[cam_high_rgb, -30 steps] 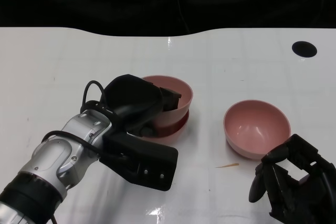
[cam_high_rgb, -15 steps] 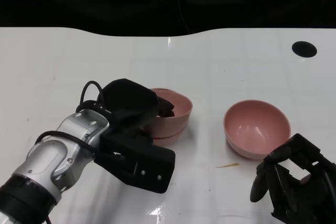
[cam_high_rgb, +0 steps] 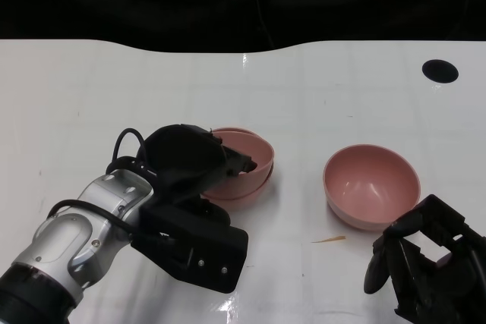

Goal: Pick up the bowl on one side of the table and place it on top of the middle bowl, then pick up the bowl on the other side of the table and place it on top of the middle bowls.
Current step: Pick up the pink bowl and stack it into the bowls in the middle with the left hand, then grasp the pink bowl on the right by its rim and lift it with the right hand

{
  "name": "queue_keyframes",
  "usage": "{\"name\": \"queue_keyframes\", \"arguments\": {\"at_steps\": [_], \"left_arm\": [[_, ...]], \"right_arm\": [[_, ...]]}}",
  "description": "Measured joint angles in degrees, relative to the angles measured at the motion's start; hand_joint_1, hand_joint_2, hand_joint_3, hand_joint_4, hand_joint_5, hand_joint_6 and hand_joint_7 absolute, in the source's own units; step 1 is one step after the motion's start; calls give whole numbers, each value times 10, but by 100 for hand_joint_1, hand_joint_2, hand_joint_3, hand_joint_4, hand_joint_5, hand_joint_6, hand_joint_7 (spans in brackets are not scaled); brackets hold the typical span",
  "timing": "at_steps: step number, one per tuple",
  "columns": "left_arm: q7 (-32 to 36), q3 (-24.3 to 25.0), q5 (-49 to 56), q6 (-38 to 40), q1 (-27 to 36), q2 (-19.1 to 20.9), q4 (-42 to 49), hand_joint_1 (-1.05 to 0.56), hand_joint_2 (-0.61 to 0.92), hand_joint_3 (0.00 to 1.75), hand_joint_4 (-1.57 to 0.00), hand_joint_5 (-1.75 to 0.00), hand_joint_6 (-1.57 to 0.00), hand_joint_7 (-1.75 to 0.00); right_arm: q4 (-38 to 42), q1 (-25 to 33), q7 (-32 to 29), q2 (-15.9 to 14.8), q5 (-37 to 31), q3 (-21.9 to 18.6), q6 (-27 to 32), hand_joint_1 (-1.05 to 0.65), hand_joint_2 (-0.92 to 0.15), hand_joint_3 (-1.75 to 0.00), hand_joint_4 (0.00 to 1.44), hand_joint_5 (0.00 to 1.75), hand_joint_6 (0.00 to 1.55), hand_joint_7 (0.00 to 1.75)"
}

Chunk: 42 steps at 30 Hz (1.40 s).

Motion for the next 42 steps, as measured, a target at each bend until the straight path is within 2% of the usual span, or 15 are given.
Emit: {"name": "queue_keyframes", "arguments": {"at_steps": [7, 10, 13, 15, 16, 21, 26, 36, 38, 40, 41, 42], "left_arm": [[16, 0, 0, -9, 1, 1, 6, -76, 92, 36, -40, -2, -58, -2], [26, 0, -1, -10, 4, 0, 15, -75, 92, 35, -35, -1, -57, -1], [39, 0, -1, -9, 9, -4, 26, -78, 92, 40, -14, 0, -46, 0], [42, -2, -1, -6, 13, -7, 33, -79, 92, 43, -7, 0, -42, 0], [43, -5, 2, -5, 14, -8, 37, -81, 92, 48, -3, 0, -35, 0], [72, -18, 23, -1, 27, -8, 57, -84, 92, 59, 0, 0, -22, 0], [86, -20, 33, 7, 28, -7, 57, -85, 92, 62, 0, 0, -21, -1], [64, 5, 26, 17, 44, 19, -68, -86, 92, 60, 0, 0, -22, -1], [53, 11, 27, 23, 56, 29, -97, -81, 92, 57, -5, -2, -28, -3], [46, 27, 21, 25, 74, 38, -131, -71, 92, 43, -28, -11, -45, -6], [45, 37, 14, 26, 81, 40, -145, -61, 92, 31, -49, -13, -62, -7], [45, 48, 3, 26, 90, 40, -157, -56, 92, 25, -61, -12, -71, -6]], "right_arm": [[0, 0, 0, -2, 1, 0, 3, -20, -50, -109, 93, 161, 84, 132], [0, 0, 1, -2, 4, -1, 3, -19, -51, -110, 92, 161, 83, 133], [0, 0, 1, -3, 6, -2, 3, -20, -52, -106, 91, 163, 83, 134], [0, 0, 1, -3, 6, -3, 3, -20, -52, -106, 91, 163, 83, 134], [0, 0, 1, -3, 6, -3, 3, -20, -52, -106, 91, 163, 83, 134], [0, 1, 1, -4, 6, -3, 4, -21, -52, -106, 91, 162, 82, 134], [0, 0, 1, -5, 8, -5, 5, -21, -51, -106, 91, 162, 82, 134], [9, -6, 19, -7, 15, -19, 5, -21, -53, -102, 91, 161, 83, 131], [10, -7, 21, -7, 20, -21, 5, -21, -53, -102, 92, 160, 84, 130], [10, -7, 22, -7, 22, -22, 6, -20, -54, -101, 92, 160, 84, 129], [10, -8, 22, -8, 23, -23, 6, -20, -55, -100, 92, 160, 84, 129], [10, -8, 22, -7, 22, -22, 6, -20, -55, -99, 92, 160, 84, 129]]}}
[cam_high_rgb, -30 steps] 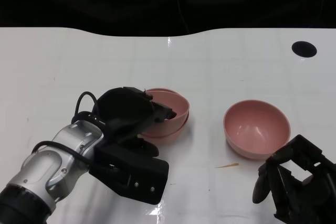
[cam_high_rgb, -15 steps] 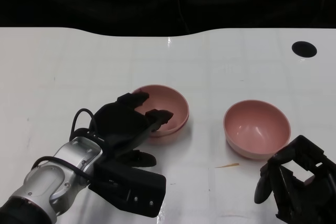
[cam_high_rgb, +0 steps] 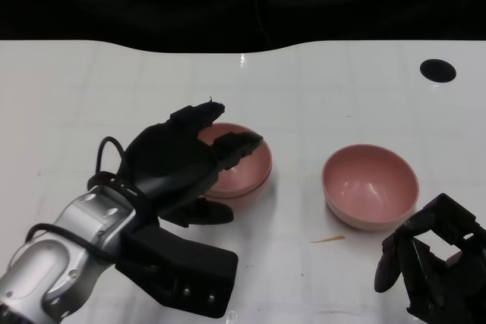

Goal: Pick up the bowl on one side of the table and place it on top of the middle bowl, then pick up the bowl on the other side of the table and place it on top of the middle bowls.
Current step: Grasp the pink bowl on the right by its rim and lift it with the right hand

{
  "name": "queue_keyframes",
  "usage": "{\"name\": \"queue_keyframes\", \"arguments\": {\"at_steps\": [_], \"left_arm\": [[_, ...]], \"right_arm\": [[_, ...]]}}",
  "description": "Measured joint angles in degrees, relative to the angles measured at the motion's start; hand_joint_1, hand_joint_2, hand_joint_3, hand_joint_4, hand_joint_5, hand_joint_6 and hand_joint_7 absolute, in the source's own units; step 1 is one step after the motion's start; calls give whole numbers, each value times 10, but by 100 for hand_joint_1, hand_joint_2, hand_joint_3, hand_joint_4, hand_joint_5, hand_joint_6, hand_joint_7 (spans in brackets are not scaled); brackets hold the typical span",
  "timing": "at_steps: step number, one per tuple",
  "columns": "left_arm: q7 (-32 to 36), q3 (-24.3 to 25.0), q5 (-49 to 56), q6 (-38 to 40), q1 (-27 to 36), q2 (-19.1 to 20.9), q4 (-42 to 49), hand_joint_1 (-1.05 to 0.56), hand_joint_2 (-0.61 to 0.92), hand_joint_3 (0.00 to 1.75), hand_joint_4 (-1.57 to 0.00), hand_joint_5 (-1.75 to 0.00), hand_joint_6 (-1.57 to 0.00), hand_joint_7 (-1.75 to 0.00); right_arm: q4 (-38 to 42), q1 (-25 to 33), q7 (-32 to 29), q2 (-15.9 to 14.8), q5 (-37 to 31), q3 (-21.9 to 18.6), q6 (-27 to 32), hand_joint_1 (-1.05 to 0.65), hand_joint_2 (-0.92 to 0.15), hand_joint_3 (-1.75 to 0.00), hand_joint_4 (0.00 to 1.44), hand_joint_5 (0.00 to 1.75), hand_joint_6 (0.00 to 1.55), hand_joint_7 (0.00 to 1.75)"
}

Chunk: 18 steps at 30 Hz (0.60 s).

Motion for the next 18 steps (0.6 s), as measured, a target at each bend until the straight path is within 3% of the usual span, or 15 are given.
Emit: {"name": "queue_keyframes", "arguments": {"at_steps": [2, 3, 5, 8, 11, 12, 13, 14, 17, 18], "left_arm": [[-6, 31, -49, 1, 26, -1, -24, -37, 92, 13, -89, -12, -89, -6], [-11, 46, -74, 1, 41, -2, -34, -33, 92, 11, -93, -11, -92, -6], [-27, 74, -140, 1, 71, -9, -48, -11, 92, 15, -110, -16, -101, -8], [-56, 118, -251, 8, 120, -28, -75, -2, 92, 30, -112, -25, -104, -8], [-99, 153, -334, 73, 160, -45, -134, 4, 91, 56, -68, -109, -103, -12], [-114, 162, -361, 93, 169, -48, -150, 4, 87, 65, -60, -128, -102, -20], [-129, 172, -387, 108, 176, -49, -161, 4, 82, 77, -56, -143, -95, -43], [-143, 182, -413, 115, 182, -50, -168, 5, 74, 95, -57, -160, -83, -86], [-184, 216, -498, 131, 200, -50, -173, 4, 64, 118, -73, -173, -75, -139], [-195, 226, -519, 138, 208, -49, -176, 4, 61, 123, -77, -174, -75, -147]], "right_arm": [[2, -1, 1, 0, -1, 0, 0, -20, -57, -97, 92, 161, 83, 130], [3, -1, 1, 0, -1, -1, -2, -20, -57, -97, 92, 161, 83, 131], [5, -1, 3, 0, -1, -1, -4, -21, -58, -95, 91, 160, 83, 131], [6, -1, 3, -1, -2, -2, -4, -20, -60, -93, 91, 160, 82, 131], [7, -3, 4, -1, -2, -5, -4, -20, -60, -92, 91, 161, 82, 132], [8, -4, 4, -2, -2, -6, -4, -20, -60, -92, 91, 162, 82, 132], [11, -6, 5, -2, -2, -8, -4, -20, -60, -92, 91, 162, 82, 131], [15, -8, 6, -2, -1, -9, -4, -20, -59, -92, 91, 162, 82, 131], [20, -11, 10, -5, 0, -16, -4, -20, -59, -92, 91, 161, 83, 130], [21, -13, 9, -6, -1, -18, -4, -20, -59, -92, 92, 161, 83, 130]]}}
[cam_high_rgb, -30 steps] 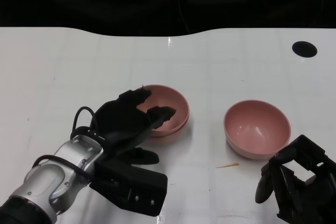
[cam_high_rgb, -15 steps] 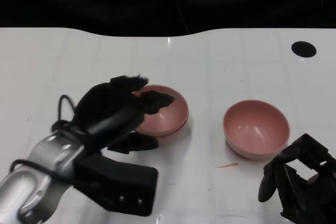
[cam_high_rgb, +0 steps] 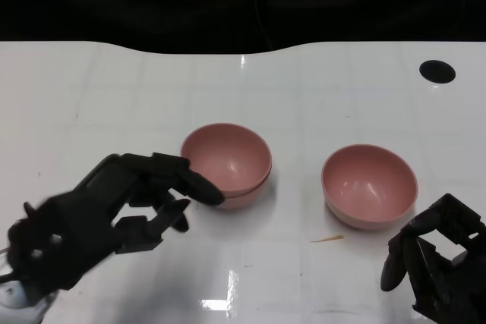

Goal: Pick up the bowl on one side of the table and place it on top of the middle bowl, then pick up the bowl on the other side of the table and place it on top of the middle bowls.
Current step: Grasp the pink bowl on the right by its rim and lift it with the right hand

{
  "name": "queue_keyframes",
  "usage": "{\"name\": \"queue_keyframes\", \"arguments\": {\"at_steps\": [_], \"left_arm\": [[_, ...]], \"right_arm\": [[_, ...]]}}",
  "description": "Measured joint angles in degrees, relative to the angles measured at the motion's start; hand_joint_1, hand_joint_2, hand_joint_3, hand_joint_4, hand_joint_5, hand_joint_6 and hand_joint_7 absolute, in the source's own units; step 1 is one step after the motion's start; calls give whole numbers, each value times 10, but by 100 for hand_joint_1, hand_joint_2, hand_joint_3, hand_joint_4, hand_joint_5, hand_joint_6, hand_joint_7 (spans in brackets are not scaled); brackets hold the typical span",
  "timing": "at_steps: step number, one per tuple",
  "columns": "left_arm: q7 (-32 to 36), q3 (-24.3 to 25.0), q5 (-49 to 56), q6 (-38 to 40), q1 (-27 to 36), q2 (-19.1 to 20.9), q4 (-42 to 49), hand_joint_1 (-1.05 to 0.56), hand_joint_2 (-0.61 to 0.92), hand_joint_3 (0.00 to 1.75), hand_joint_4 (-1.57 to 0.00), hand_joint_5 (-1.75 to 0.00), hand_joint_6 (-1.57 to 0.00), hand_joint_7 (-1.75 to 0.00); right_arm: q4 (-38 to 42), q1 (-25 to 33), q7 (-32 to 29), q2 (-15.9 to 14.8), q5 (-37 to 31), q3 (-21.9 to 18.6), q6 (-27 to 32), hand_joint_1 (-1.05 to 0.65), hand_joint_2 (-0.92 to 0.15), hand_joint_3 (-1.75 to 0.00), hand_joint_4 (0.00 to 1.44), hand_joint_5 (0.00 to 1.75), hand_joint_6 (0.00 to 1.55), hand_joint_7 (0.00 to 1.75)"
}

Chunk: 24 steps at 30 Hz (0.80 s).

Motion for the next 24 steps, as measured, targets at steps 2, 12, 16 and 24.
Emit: {"name": "queue_keyframes", "arguments": {"at_steps": [2, 12, 16, 24], "left_arm": [[-17, 19, -31, 14, 20, 5, -12, 7, 53, 133, -81, -174, -75, -158], [-57, 100, -125, 46, 81, 17, -4, 24, 64, 126, -87, -175, -76, -165], [-58, 109, -129, 45, 89, 17, 30, 25, 61, 134, -88, -175, -77, -174], [-58, 109, -129, 29, 84, 16, 65, 24, 60, 134, -84, -175, -73, -175]], "right_arm": [[1, -4, -1, 0, -2, -3, -1, -20, -61, -90, 92, 161, 82, 132], [78, -36, -55, 0, -165, -21, -211, -19, -71, -74, 89, 142, 85, 117], [148, -61, -118, -16, -291, -34, -346, -24, -75, -58, 84, 131, 100, 74], [191, -97, -306, -59, -583, -67, -450, -43, -91, -16, 75, 44, 89, 3]]}}
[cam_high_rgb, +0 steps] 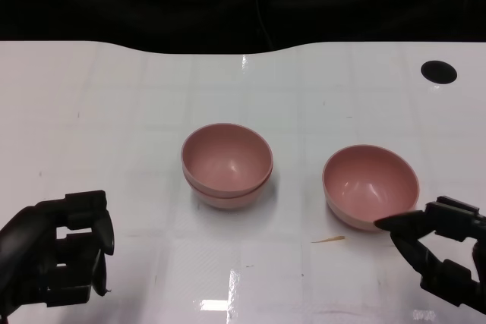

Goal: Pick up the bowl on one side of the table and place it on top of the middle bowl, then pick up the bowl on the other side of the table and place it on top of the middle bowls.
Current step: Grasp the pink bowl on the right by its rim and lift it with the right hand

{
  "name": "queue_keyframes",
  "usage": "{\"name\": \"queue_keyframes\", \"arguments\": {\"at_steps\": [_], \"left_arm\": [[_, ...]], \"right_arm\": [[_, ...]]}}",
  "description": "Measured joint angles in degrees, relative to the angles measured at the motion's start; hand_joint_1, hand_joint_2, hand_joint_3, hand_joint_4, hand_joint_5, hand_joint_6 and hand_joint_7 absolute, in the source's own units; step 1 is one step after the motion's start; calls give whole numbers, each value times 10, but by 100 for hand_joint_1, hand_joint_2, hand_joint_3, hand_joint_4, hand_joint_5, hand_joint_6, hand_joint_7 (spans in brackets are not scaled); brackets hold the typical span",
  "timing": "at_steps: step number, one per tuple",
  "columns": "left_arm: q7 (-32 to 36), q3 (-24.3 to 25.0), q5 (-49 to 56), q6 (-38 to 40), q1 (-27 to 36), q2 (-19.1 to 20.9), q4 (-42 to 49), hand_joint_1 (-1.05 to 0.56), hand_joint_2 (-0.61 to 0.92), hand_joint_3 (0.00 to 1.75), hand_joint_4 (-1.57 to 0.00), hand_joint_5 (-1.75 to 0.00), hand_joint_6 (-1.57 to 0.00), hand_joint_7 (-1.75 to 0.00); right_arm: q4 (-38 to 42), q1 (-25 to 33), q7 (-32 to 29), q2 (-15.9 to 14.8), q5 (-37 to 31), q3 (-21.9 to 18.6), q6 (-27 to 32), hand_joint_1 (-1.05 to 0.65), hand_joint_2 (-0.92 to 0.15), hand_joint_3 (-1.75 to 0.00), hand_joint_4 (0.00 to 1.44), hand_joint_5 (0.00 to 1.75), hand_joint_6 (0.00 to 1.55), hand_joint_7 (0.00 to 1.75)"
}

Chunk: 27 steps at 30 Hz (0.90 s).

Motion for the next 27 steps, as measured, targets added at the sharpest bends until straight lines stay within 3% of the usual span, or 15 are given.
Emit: {"name": "queue_keyframes", "arguments": {"at_steps": [2, 3, 4, 10, 19, 27], "left_arm": [[0, 0, 0, 0, -4, 0, 1, 24, 61, 133, -85, -175, -73, -175], [0, 0, 0, 0, -5, 0, 1, 25, 62, 133, -86, -175, -73, -175], [1, 1, 0, 0, -7, -1, 1, 26, 62, 132, -87, -175, -74, -175], [13, 14, -31, 28, -8, -22, -7, 25, 67, 131, -90, -175, -74, -175], [17, 31, -100, 99, -10, -39, -26, 21, 72, 130, -94, -175, -72, -175], [17, 31, -103, 105, -13, -43, -26, 19, 69, 132, -95, -175, -75, -175]], "right_arm": [[-27, 1, -20, -22, -69, 5, 25, -46, -92, -15, 72, 33, 82, 1], [-52, 6, -23, -30, -102, 10, 52, -58, -92, -17, 64, 21, 68, 0], [-79, 12, -16, -39, -136, 16, 85, -64, -92, -17, 61, 16, 62, 0], [-182, 36, 50, -81, -271, 73, 256, -76, -92, -7, 53, 3, 53, 0], [-194, -12, 115, -135, -320, 162, 378, -81, -92, -8, 49, 0, 48, 0], [-137, -87, 127, -170, -326, 220, 429, -79, -92, -8, 51, 1, 50, 1]]}}
